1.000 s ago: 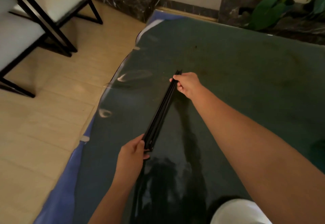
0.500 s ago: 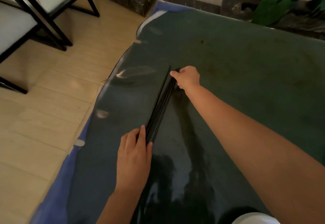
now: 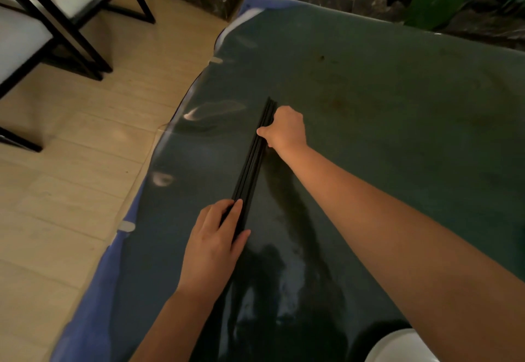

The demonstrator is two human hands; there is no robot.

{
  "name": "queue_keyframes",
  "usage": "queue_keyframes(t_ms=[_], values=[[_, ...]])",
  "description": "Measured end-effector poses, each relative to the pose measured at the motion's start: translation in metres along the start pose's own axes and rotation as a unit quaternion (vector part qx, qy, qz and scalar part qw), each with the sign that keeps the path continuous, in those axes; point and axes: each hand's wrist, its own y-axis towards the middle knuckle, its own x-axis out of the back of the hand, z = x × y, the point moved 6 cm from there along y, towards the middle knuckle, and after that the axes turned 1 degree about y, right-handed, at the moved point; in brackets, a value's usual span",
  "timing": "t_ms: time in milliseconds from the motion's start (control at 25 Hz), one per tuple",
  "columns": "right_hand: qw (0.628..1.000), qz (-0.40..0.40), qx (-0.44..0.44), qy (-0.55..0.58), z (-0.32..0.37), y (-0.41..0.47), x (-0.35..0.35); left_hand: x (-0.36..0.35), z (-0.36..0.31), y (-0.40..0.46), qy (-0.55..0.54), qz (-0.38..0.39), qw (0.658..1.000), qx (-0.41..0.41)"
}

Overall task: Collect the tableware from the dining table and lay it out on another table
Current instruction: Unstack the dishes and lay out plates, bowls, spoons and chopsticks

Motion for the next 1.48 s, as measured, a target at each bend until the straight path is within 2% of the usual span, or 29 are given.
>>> queue_keyframes(t_ms=[160, 320, 440, 520, 600, 760, 920, 1120, 1200, 1320, 1480], values=[[1.000, -0.008, 0.005, -0.007, 0.001, 0.000, -0.003, 0.000, 0.001, 0.001, 0.002, 0.000, 1.000, 0.000], [0.998, 0.034, 0.026, -0.052, -0.002, -0.010, 0.005, 0.012, -0.006, 0.001, 0.026, 0.022, 0.999, 0.004], [0.976, 0.074, 0.152, -0.139, -0.008, -0.053, 0.035, 0.032, -0.030, -0.005, 0.012, 0.014, 1.000, 0.010], [0.937, 0.085, 0.247, -0.233, -0.021, -0.102, 0.064, 0.046, -0.062, -0.014, -0.008, 0.018, 1.000, 0.001], [0.907, 0.077, 0.301, -0.283, -0.045, -0.155, 0.098, 0.052, -0.098, -0.031, -0.041, 0.052, 0.998, -0.019], [0.933, 0.017, 0.295, -0.205, -0.110, -0.258, 0.172, 0.045, -0.165, -0.084, -0.097, 0.171, 0.978, -0.069], [0.946, 0.017, 0.275, -0.173, -0.164, -0.344, 0.187, 0.039, -0.194, -0.131, -0.094, 0.199, 0.975, 0.006], [0.959, -0.017, 0.227, -0.169, -0.192, -0.375, 0.178, 0.021, -0.199, -0.155, -0.174, 0.204, 0.950, 0.157], [0.956, -0.028, 0.220, -0.191, -0.196, -0.375, 0.173, 0.016, -0.198, -0.155, -0.229, 0.209, 0.929, 0.203], [0.962, -0.025, 0.194, -0.190, -0.200, -0.370, 0.169, 0.010, -0.194, -0.154, -0.325, 0.217, 0.874, 0.288], [0.970, -0.018, 0.185, -0.158, -0.203, -0.367, 0.170, 0.015, -0.198, -0.152, -0.387, 0.190, 0.845, 0.317]])
